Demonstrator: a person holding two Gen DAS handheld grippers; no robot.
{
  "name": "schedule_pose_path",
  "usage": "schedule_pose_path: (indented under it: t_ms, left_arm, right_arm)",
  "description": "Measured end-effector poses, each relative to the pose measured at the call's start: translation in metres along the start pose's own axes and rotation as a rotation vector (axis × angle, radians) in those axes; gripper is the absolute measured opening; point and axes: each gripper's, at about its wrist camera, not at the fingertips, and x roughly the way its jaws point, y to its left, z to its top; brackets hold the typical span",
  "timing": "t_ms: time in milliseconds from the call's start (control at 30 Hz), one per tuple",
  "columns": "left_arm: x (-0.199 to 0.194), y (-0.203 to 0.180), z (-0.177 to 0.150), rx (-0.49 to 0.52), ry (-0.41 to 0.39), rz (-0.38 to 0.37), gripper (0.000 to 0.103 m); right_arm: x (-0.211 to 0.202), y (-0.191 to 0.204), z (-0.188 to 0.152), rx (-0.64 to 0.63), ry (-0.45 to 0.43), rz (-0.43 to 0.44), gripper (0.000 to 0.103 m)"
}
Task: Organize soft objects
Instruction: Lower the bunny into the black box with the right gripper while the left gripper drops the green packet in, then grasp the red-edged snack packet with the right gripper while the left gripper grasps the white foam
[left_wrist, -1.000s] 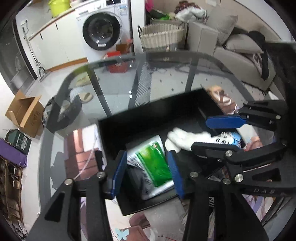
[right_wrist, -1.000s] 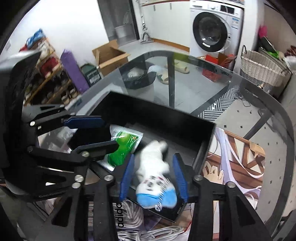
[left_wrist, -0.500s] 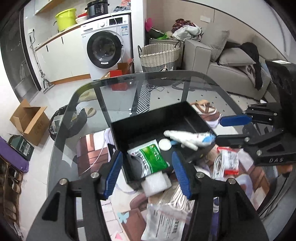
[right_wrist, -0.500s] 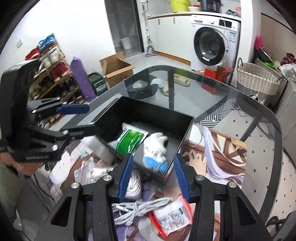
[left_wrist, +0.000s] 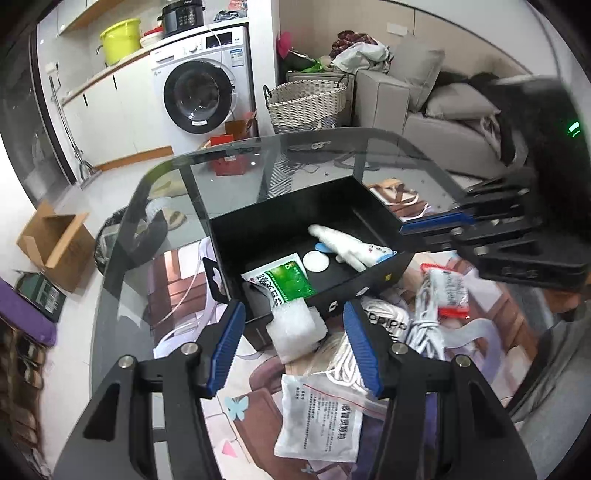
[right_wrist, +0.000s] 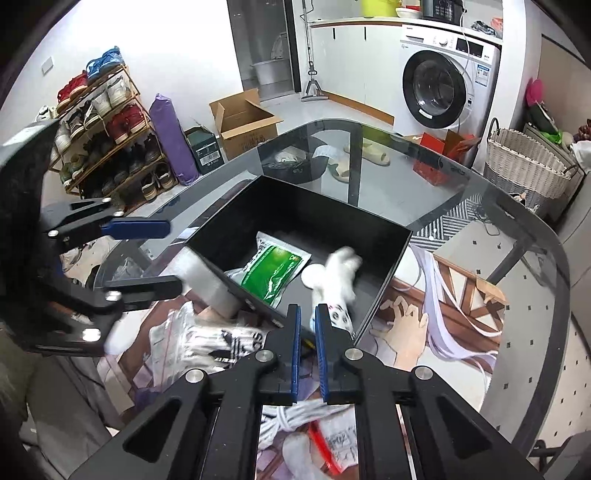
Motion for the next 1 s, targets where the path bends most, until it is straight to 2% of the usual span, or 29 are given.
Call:
schedule_pose_path:
  t_ms: [33, 67, 100, 167, 267, 467, 567, 700, 800, 833, 900, 1000]
  left_arm:
    - [0.002, -0.001, 0.000, 0.000, -0.002, 0.003, 0.055]
    - [0.003, -0.002, 0.000, -0.003, -0.001, -0.001, 0.050]
    - [0.005, -0.003, 0.000, -0.008, 0.005, -0.003, 0.040]
    - [0.007, -0.005, -0.002, -0.010, 0.016, -0.009, 0.030]
    - [0.009, -0.007, -0.004, -0.005, 0.013, -0.021, 0.023]
    - [-0.005, -0.001, -0.031, -0.036, 0.020, -0.035, 0.021]
    - [-0.008, 0.004, -0.053, -0.051, 0.065, -0.031, 0.021]
    - [-0.002, 0.002, -0.082, -0.037, 0.181, 0.005, 0.023]
    - [-0.009, 0.001, -0.084, -0.029, 0.167, -0.008, 0.025]
    - [-0.013, 0.001, -0.080, -0.027, 0.150, -0.014, 0.030]
    - [-0.020, 0.002, -0.069, -0.034, 0.107, -0.018, 0.057]
    - [-0.013, 0.007, -0.050, -0.018, 0.099, -0.016, 0.056]
  right_arm:
    - [-0.003, 0.001, -0.002, -0.003, -0.004, -0.001, 0.008]
    - [-0.005, 0.002, -0.004, -0.004, -0.006, -0.004, 0.008]
    - [-0.009, 0.001, -0.007, -0.001, -0.007, -0.009, 0.008]
    - [-0.011, -0.002, -0.015, 0.010, -0.006, -0.006, 0.009]
    - [-0.008, -0.008, -0.027, 0.014, 0.020, -0.007, 0.009]
    - [-0.004, -0.025, -0.052, 0.070, 0.072, -0.009, 0.009]
    - [-0.005, -0.028, -0.067, 0.082, 0.096, -0.014, 0.009]
    - [-0.011, -0.032, -0.086, 0.136, 0.120, -0.024, 0.010]
    - [-0.011, -0.043, -0.100, 0.216, 0.138, 0.000, 0.016]
    - [-0.011, -0.047, -0.102, 0.243, 0.143, 0.008, 0.020]
    - [-0.007, -0.053, -0.103, 0.286, 0.162, 0.017, 0.027]
    - [0.000, -0.056, -0.101, 0.312, 0.172, 0.026, 0.030]
